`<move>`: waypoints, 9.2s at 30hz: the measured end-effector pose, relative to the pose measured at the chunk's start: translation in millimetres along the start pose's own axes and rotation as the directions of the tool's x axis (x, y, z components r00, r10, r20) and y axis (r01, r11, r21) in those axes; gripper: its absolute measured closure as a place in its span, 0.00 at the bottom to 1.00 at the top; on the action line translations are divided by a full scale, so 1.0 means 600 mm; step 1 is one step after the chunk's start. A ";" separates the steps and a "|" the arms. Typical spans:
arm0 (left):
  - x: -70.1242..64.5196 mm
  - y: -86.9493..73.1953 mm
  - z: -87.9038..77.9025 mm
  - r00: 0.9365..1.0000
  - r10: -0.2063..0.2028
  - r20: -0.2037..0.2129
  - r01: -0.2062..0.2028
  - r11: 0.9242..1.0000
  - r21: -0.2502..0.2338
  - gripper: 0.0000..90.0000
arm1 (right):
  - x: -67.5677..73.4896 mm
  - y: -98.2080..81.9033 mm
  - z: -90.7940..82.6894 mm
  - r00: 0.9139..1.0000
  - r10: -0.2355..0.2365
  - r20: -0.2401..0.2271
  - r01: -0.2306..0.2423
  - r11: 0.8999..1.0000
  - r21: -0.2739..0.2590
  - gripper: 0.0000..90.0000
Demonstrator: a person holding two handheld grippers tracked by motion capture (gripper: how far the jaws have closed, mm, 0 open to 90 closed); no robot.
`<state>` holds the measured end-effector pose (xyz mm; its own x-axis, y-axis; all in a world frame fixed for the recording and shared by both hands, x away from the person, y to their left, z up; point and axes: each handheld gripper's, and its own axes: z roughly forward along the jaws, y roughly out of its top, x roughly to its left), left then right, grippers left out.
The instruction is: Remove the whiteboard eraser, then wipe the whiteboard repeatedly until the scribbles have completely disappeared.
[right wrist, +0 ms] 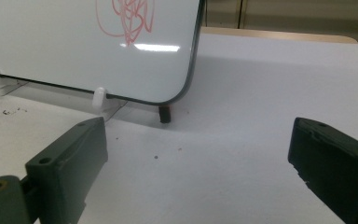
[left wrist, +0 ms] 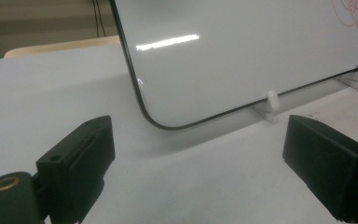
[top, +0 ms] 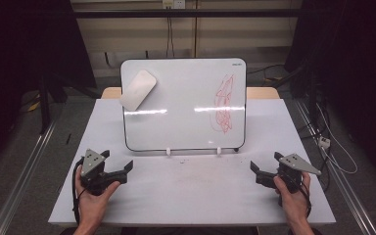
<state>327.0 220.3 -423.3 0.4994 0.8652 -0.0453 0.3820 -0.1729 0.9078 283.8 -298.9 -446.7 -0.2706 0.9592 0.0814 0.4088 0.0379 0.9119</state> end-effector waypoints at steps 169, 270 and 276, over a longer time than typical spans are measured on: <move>0.032 0.296 0.184 0.960 0.278 -0.035 -0.276 0.960 0.032 0.35 | 0.009 -0.004 0.012 0.998 -0.025 -0.049 0.027 0.999 0.040 0.05; -0.240 0.382 0.339 0.873 0.478 0.098 -0.477 0.878 -0.035 0.35 | 0.011 -0.006 0.022 0.996 -0.018 -0.082 0.023 0.998 0.059 0.05; -0.248 0.391 0.350 0.864 0.497 0.079 -0.496 0.868 -0.032 0.35 | 0.012 -0.006 0.022 0.996 -0.019 -0.085 0.024 0.998 0.058 0.05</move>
<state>505.4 -48.1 -291.2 0.6827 0.6248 0.3789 0.0589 -0.5639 0.8238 292.0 -288.7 -454.9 -0.3515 0.9310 0.0982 0.4520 0.0769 0.8887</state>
